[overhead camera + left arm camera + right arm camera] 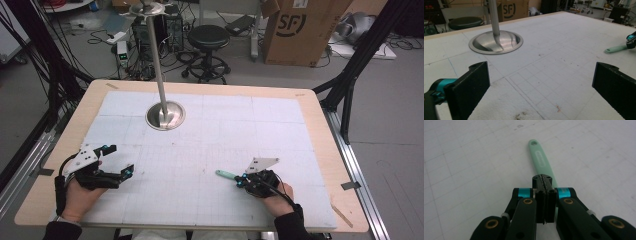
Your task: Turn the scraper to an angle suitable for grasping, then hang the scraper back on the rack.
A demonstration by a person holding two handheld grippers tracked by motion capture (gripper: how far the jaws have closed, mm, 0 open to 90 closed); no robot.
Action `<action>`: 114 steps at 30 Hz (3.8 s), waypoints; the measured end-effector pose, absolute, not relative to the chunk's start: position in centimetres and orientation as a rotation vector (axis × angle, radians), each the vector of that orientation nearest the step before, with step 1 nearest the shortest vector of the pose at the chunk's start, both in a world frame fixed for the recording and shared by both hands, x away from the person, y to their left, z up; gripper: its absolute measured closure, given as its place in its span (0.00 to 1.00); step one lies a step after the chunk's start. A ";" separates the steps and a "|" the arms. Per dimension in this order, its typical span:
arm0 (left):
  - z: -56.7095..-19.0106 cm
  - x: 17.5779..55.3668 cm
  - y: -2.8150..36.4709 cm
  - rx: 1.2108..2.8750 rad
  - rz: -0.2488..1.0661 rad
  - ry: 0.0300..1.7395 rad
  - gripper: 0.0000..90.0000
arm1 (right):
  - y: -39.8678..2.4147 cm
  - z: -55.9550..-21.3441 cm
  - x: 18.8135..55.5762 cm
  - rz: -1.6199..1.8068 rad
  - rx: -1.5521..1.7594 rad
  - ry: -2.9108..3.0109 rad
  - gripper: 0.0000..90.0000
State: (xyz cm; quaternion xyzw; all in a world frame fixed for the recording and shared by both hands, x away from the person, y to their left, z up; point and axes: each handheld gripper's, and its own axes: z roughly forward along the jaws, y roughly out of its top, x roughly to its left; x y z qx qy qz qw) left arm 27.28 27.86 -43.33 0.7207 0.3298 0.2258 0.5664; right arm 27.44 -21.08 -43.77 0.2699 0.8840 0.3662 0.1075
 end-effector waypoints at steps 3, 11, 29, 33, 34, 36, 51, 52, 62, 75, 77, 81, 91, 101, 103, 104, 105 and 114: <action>-43.4 27.2 28.0 1.692 0.531 0.782 0.02 | -20.4 -44.0 27.7 1.045 0.765 2.623 1.00; -43.5 27.0 28.3 1.692 0.532 0.788 0.02 | -20.8 -44.2 30.0 1.070 0.836 2.590 1.00; -43.5 27.0 28.4 1.687 0.528 0.788 0.02 | -24.9 -42.0 30.7 1.158 0.875 2.495 0.99; -43.5 27.1 28.4 1.686 0.528 0.789 0.02 | -26.2 -41.0 30.5 1.271 0.927 2.551 0.75; -43.5 27.2 28.4 1.688 0.527 0.789 0.02 | -26.3 -40.6 30.4 1.291 0.919 2.576 0.69; -43.5 27.2 28.4 1.679 0.531 0.789 0.02 | -26.3 -39.9 29.9 1.279 0.883 2.591 0.57; -43.5 27.6 27.9 1.689 0.533 0.780 0.02 | -25.5 -40.8 29.6 1.082 0.963 2.626 0.01; -43.5 27.6 27.9 1.693 0.533 0.782 0.02 | -25.5 -40.7 29.6 1.085 0.952 2.621 0.01; -43.4 27.3 28.0 1.680 0.531 0.792 0.02 | -23.7 -40.4 30.2 0.879 0.917 2.692 0.09; -43.6 27.7 27.7 1.681 0.527 0.794 0.02 | -23.3 -40.4 31.7 0.641 0.947 2.834 0.34; -43.6 27.7 27.7 1.679 0.525 0.797 0.02 | -23.3 -40.4 31.9 0.602 0.937 2.842 0.38; -43.6 27.8 27.7 1.675 0.524 0.793 0.02 | -22.9 -40.6 32.1 0.500 0.906 2.877 0.47; -43.5 27.7 27.7 1.669 0.526 0.791 0.02 | -22.0 -40.8 32.5 0.305 0.909 2.930 0.65; -43.6 27.7 27.7 1.673 0.524 0.793 0.02 | -20.4 -40.8 33.7 0.100 0.917 2.992 0.73; -43.5 27.7 27.7 1.676 0.526 0.789 0.02 | -20.3 -40.8 34.2 0.076 0.943 3.003 0.79; -43.5 27.6 27.7 1.675 0.527 0.790 0.02 | -20.3 -40.8 34.5 0.077 0.934 3.010 0.83; -43.5 27.6 27.7 1.676 0.528 0.788 0.02 | -20.3 -40.8 34.5 0.077 0.934 3.010 0.83; -43.5 27.6 27.7 1.679 0.530 0.790 0.02 | -21.5 -40.7 33.4 0.252 0.918 2.934 0.90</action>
